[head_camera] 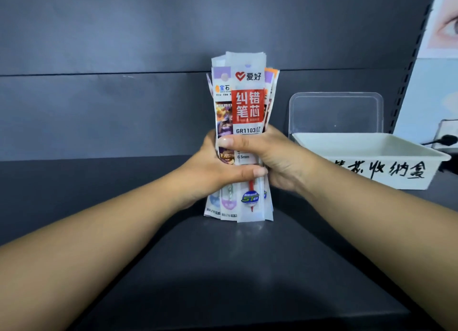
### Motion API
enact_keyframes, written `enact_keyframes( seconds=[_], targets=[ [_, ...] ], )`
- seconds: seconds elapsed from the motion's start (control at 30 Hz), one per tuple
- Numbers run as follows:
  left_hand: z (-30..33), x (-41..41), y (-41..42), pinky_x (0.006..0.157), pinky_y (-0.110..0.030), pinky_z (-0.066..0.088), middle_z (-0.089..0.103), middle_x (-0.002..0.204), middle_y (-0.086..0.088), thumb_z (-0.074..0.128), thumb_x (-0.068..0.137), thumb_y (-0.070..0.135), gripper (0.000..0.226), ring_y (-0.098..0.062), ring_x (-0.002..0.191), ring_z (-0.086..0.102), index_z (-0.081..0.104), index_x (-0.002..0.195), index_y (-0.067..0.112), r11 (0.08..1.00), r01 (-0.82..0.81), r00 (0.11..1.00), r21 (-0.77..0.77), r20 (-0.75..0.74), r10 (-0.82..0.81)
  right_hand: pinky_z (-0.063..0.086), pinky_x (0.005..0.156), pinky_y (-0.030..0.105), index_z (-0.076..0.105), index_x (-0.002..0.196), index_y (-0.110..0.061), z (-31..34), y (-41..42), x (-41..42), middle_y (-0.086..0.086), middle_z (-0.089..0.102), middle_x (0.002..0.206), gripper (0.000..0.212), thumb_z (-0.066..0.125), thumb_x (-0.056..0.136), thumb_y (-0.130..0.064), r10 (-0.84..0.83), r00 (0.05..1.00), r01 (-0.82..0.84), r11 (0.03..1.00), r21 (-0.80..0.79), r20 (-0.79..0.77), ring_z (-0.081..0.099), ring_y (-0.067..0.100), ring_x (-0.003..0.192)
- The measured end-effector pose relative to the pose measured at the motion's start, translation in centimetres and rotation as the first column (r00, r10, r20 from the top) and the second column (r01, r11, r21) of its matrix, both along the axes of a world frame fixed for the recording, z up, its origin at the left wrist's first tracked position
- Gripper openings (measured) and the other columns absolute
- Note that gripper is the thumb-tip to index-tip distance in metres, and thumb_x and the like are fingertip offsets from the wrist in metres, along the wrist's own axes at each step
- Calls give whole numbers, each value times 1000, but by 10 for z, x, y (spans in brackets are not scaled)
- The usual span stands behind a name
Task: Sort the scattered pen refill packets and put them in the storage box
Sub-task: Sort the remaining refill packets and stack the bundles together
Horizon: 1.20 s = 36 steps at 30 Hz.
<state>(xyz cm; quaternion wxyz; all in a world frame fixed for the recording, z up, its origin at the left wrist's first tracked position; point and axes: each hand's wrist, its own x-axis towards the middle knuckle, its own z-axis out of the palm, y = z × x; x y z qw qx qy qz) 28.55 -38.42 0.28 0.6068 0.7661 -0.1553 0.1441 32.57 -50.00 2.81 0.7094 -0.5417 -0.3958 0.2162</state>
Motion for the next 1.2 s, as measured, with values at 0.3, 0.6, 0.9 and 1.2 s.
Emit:
enact_keyframes(
  seconds=[0.3,0.6,0.9,1.2],
  targets=[
    [11,-9,-8,75,-25,56,72,89,4,69,72,-2,41,-11,88,70,58,106,19,997,68,998,22,9,-68,56,61,22,60,81,-12,16,-3,-9,-3,67,65,21,69,68,2,-131,978,138,990,-33,164,66,8,60],
    [17,-14,-8,77,-36,57,72,96,-15,71,63,0,39,-27,89,70,64,101,4,978,181,969,-104,-151,-195,54,60,20,62,76,-12,12,0,-12,0,65,64,18,67,71,5,-240,964,234,970,66,117,64,9,58],
    [13,-10,-7,73,-34,58,73,95,-6,78,58,21,48,-20,84,71,62,103,13,988,63,987,-143,-139,-84,55,56,23,60,76,-10,16,3,-11,-3,66,57,17,62,74,7,-289,957,279,940,195,25,64,11,53],
    [26,-12,-23,78,-26,55,72,96,4,58,77,34,18,-11,88,70,60,94,32,984,85,993,156,-93,-71,57,65,31,65,71,-4,18,-9,-2,9,67,67,6,61,74,-1,-206,956,255,937,240,-209,65,18,62]
  ],
)
